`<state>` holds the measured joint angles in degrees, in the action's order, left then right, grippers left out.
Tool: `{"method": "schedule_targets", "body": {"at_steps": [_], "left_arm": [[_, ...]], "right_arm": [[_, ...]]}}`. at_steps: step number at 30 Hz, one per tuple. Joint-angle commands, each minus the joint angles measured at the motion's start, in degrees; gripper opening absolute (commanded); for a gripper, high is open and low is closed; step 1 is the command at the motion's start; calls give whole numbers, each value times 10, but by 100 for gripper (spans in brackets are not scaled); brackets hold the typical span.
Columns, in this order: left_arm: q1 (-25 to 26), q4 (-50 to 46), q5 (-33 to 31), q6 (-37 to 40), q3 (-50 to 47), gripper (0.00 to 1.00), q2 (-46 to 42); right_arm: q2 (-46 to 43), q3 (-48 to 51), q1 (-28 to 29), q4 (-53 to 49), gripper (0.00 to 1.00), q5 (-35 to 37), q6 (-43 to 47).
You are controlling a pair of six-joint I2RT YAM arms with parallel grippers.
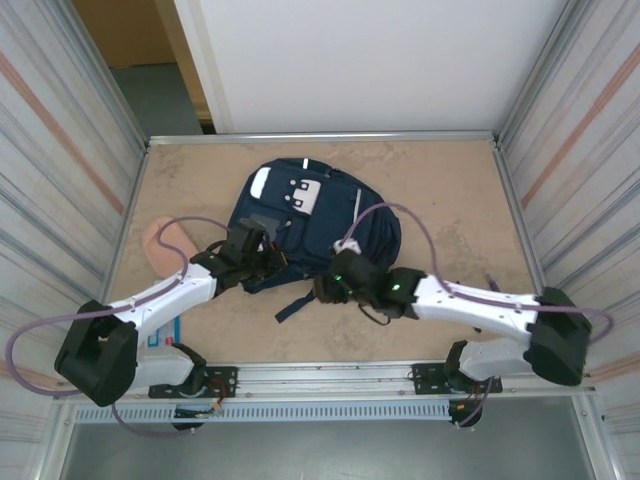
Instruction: Pack books, pencil case, and school supplies into a backpack
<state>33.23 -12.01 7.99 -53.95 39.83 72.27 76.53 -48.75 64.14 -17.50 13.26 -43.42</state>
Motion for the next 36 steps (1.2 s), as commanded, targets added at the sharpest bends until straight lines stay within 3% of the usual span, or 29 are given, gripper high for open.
{"method": "schedule_targets", "body": {"at_steps": [1, 5, 10, 15, 18, 21, 24, 28, 36], "left_arm": [[8, 31, 36, -29, 21, 0, -19], [15, 37, 45, -47, 22, 0, -21], [26, 40, 43, -57, 19, 0, -33], [27, 42, 45, -68, 24, 0, -32], [28, 34, 42, -58, 39, 0, -26], [29, 32, 44, -56, 45, 0, -27], [31, 34, 38, -55, 37, 0, -37], [31, 33, 35, -56, 34, 0, -44], [24, -5, 28, -25, 50, 0, -55]], "right_arm": [[95, -76, 34, -18, 62, 47, -84], [182, -156, 38, -70, 59, 89, -96], [216, -173, 37, -88, 55, 182, -157], [252, -201, 41, -123, 49, 223, -180], [263, -200, 44, -124, 45, 236, -188], [263, -195, 40, -122, 31, 252, -185], [262, -195, 22, -124, 23, 253, -173], [250, -191, 10, -119, 18, 242, -159], [190, -174, 1, -105, 2, 139, -102]]}}
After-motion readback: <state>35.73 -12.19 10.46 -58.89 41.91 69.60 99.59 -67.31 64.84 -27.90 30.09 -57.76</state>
